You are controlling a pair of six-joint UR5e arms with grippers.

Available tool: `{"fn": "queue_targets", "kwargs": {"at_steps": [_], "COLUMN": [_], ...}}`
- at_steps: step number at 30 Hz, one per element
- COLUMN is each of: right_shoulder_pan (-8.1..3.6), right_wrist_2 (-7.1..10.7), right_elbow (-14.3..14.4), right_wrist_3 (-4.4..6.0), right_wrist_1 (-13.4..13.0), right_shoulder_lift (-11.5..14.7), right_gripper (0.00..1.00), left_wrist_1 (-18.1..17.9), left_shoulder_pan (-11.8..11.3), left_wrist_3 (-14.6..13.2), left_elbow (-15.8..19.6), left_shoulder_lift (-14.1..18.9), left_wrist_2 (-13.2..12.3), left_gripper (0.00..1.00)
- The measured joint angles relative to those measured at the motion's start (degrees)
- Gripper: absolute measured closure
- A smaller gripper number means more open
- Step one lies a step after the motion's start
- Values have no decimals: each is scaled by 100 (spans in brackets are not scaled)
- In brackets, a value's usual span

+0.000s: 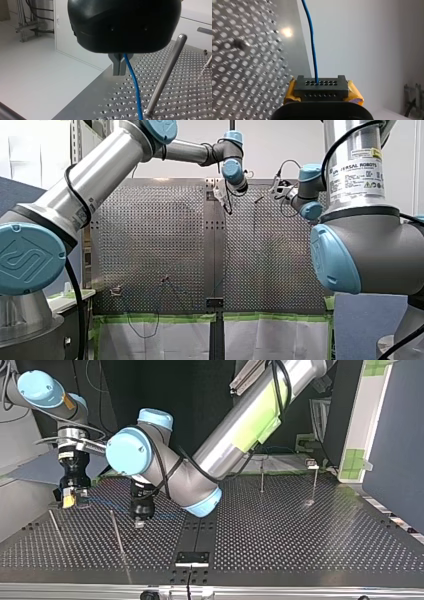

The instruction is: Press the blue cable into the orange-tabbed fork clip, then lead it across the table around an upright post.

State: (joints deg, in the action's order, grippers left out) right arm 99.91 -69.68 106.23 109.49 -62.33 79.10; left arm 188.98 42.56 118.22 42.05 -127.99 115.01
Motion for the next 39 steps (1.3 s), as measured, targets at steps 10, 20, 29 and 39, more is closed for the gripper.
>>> {"fn": "queue_targets", "kwargs": {"at_steps": [10, 20, 29, 39], "right_shoulder_pan": [-63, -75, -93, -102], "right_wrist_2": [-545, -676, -668, -676], "right_elbow": [-386, -926, -1390, -1803], "right_wrist_3": [89, 209, 326, 134], "right_wrist_1": [378, 921, 1484, 2011], "right_shoulder_lift": [-19, -19, -29, -205], "right_gripper": [100, 100, 100, 100], "left_wrist_1": [-9, -261, -608, -910], "left_shoulder_pan": [-121, -213, -367, -552], "left_wrist_3": [-1, 14, 53, 98], "left_elbow": [-9, -10, -14, -10], "left_shoulder_lift": [-1, -15, -18, -24], "left_wrist_2": [-107, -285, -558, -781], "left_gripper": [100, 100, 100, 100]}}
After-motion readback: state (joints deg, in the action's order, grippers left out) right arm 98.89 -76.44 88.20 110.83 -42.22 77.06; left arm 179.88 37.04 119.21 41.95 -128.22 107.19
